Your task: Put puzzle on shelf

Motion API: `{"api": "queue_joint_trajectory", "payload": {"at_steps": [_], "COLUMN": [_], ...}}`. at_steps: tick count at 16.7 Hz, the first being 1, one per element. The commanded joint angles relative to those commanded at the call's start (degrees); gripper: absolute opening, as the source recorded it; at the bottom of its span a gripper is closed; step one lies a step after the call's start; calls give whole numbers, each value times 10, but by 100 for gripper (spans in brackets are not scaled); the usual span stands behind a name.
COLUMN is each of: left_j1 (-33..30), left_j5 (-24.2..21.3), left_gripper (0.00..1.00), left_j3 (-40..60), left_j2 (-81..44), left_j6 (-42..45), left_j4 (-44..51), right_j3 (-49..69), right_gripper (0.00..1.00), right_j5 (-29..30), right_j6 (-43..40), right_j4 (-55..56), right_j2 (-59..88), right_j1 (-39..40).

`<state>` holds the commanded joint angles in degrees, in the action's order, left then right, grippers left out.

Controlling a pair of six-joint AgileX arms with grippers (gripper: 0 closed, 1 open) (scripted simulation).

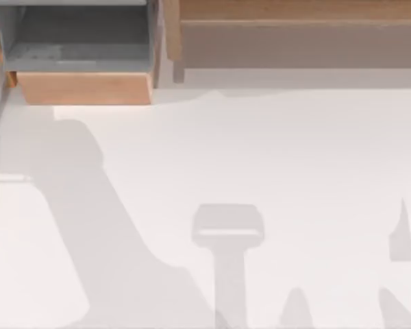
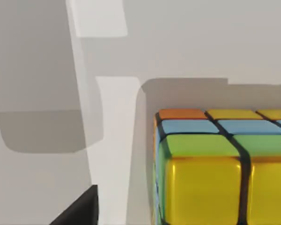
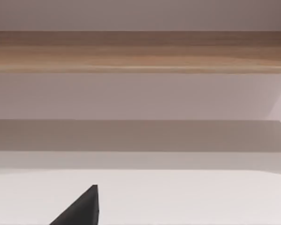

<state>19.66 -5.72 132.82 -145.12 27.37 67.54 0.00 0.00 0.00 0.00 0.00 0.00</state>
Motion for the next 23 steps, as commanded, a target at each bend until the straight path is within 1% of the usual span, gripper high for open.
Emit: {"api": "queue_joint_trajectory", "payload": {"at_steps": [1, 14, 15, 23], "left_j1": [0, 0, 0, 1], "left_j5": [0, 0, 0, 0], "left_gripper": [100, 2, 0, 0], "left_j3": [0, 0, 0, 0], "left_j2": [0, 0, 0, 1], "left_j6": [0, 0, 0, 1], "left_j4": [0, 0, 0, 0], "right_j3": [0, 0, 0, 0], "right_gripper": [100, 100, 100, 100], "right_j5": [0, 0, 0, 0], "right_j6": [0, 0, 0, 0], "right_j4": [0, 0, 0, 0], "right_j2": [0, 0, 0, 0], "right_j1": [0, 0, 0, 0]}}
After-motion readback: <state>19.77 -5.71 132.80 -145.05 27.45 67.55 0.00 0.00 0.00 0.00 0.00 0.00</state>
